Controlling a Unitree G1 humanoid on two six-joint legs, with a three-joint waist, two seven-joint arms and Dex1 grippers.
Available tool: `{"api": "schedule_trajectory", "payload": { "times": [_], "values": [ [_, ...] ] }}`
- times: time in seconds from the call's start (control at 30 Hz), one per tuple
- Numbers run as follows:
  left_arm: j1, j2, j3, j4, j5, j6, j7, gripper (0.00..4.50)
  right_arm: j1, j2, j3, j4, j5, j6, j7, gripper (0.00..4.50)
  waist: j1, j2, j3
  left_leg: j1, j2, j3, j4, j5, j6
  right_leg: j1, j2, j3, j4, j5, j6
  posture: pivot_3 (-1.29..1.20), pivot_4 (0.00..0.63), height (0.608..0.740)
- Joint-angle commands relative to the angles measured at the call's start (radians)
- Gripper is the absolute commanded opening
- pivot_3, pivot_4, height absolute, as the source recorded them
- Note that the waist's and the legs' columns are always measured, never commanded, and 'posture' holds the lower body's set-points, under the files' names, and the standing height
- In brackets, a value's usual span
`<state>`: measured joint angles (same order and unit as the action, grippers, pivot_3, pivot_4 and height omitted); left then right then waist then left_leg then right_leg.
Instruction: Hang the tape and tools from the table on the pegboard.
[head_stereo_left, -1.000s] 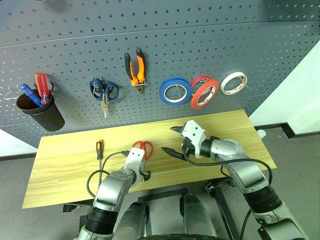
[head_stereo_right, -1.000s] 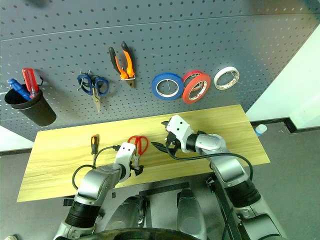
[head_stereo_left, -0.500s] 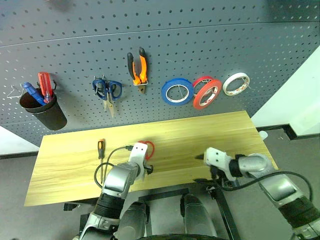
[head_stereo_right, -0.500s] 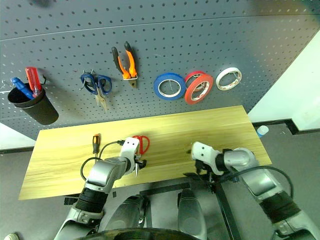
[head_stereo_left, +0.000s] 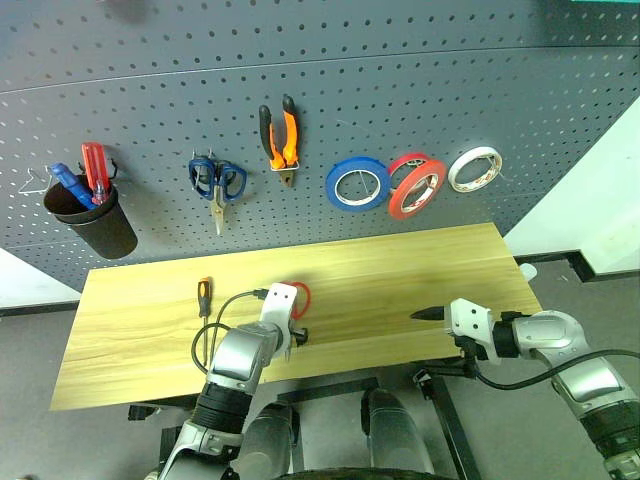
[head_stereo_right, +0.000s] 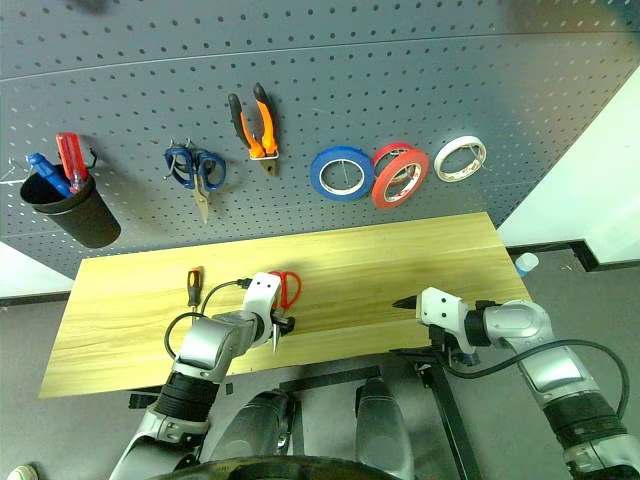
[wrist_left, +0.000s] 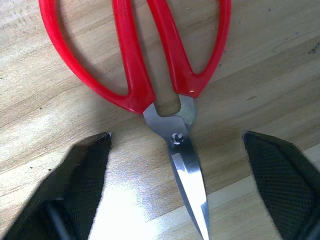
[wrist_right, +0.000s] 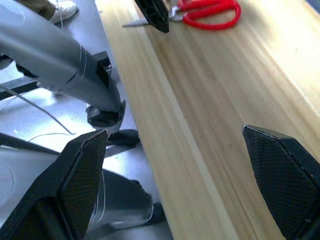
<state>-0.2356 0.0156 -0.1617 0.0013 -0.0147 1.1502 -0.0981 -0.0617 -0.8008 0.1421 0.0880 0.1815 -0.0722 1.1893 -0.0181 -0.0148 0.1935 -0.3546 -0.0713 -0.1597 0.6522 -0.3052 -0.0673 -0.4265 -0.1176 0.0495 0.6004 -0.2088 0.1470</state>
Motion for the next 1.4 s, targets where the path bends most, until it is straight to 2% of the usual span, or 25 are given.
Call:
{"api": "schedule_trajectory", "payload": {
  "times": [0.03,0.27,0.3,0.57,0.7,0.87,1.07,1.13,1.27,1.4],
  "values": [
    [-0.002,-0.007,0.014,-0.004,-0.009,-0.010,0.003,2.86,-0.010,0.011,-0.023,-0.018,0.023,-0.024,0.007,4.50,0.001,0.000,0.000,0.000,0.000,0.000,0.000,0.000,0.000,0.000,0.000,0.000,0.000,0.000,0.000,-0.08,0.154,0.738],
    [-0.003,-0.008,0.022,-0.008,-0.012,-0.016,0.010,0.43,-0.005,0.010,-0.029,-0.032,0.030,-0.028,0.010,4.50,0.001,0.000,0.000,0.000,0.000,0.000,0.000,0.000,0.000,0.000,0.000,0.000,-0.001,0.000,0.000,-0.08,0.153,0.738],
    [-0.004,-0.007,0.023,-0.007,-0.012,-0.019,0.010,0.26,-0.006,0.011,-0.028,-0.031,0.029,-0.028,0.009,4.50,0.001,0.000,0.000,0.000,0.000,0.000,0.000,0.000,0.000,0.000,0.000,0.000,-0.001,0.000,0.000,-0.08,0.151,0.738],
    [-0.003,0.008,0.015,-0.036,-0.030,-0.024,-0.010,0.27,-0.012,0.023,-0.027,-0.028,0.022,-0.052,-0.009,4.50,0.000,0.000,0.000,0.000,0.000,0.000,0.000,0.000,0.000,0.000,0.000,0.000,-0.001,0.000,0.000,-0.08,0.146,0.738],
    [0.017,0.042,0.010,-0.123,-0.059,-0.033,-0.067,0.27,-0.027,0.053,-0.045,-0.036,0.035,-0.077,-0.046,4.50,-0.001,0.000,0.000,0.000,0.000,0.000,0.000,0.000,0.000,0.000,0.000,0.000,-0.001,0.001,0.000,-0.08,0.147,0.738],
    [0.151,0.211,0.047,-0.338,-0.104,-0.102,-0.189,0.27,-0.035,0.114,-0.112,-0.142,0.169,0.002,-0.085,4.50,-0.007,0.002,-0.001,0.001,0.001,0.000,-0.001,0.000,0.000,0.000,0.001,0.001,-0.001,0.001,0.000,-0.08,0.145,0.738],
    [0.381,0.395,0.221,-0.446,-0.203,-0.376,-0.388,0.27,-0.057,0.145,-0.148,-0.302,0.335,0.158,-0.101,4.50,0.001,0.002,-0.001,0.000,0.001,0.001,0.000,0.000,0.000,0.000,0.000,0.001,-0.001,0.001,-0.001,-0.05,0.143,0.738],
    [0.430,0.411,0.309,-0.447,-0.260,-0.464,-0.445,0.27,-0.076,0.150,-0.154,-0.336,0.371,0.197,-0.107,4.50,0.005,0.002,-0.002,0.000,0.001,0.000,0.000,0.000,0.000,0.000,0.000,0.001,-0.001,0.001,-0.002,-0.05,0.142,0.738],
    [0.473,0.445,0.399,-0.426,-0.302,-0.577,-0.506,0.27,-0.104,0.140,-0.144,-0.362,0.377,0.218,-0.086,4.50,0.007,0.002,-0.002,0.000,0.001,0.001,0.001,0.000,0.000,0.001,0.000,0.001,-0.002,0.001,-0.003,-0.03,0.137,0.738],
    [0.471,0.424,0.489,-0.472,-0.403,-0.728,-0.572,0.27,-0.133,0.143,-0.134,-0.355,0.352,0.210,-0.077,4.50,0.006,0.002,-0.002,0.000,0.001,0.001,0.000,0.000,0.001,0.001,0.000,0.001,-0.002,0.002,-0.002,-0.02,0.131,0.738]
  ]
}}
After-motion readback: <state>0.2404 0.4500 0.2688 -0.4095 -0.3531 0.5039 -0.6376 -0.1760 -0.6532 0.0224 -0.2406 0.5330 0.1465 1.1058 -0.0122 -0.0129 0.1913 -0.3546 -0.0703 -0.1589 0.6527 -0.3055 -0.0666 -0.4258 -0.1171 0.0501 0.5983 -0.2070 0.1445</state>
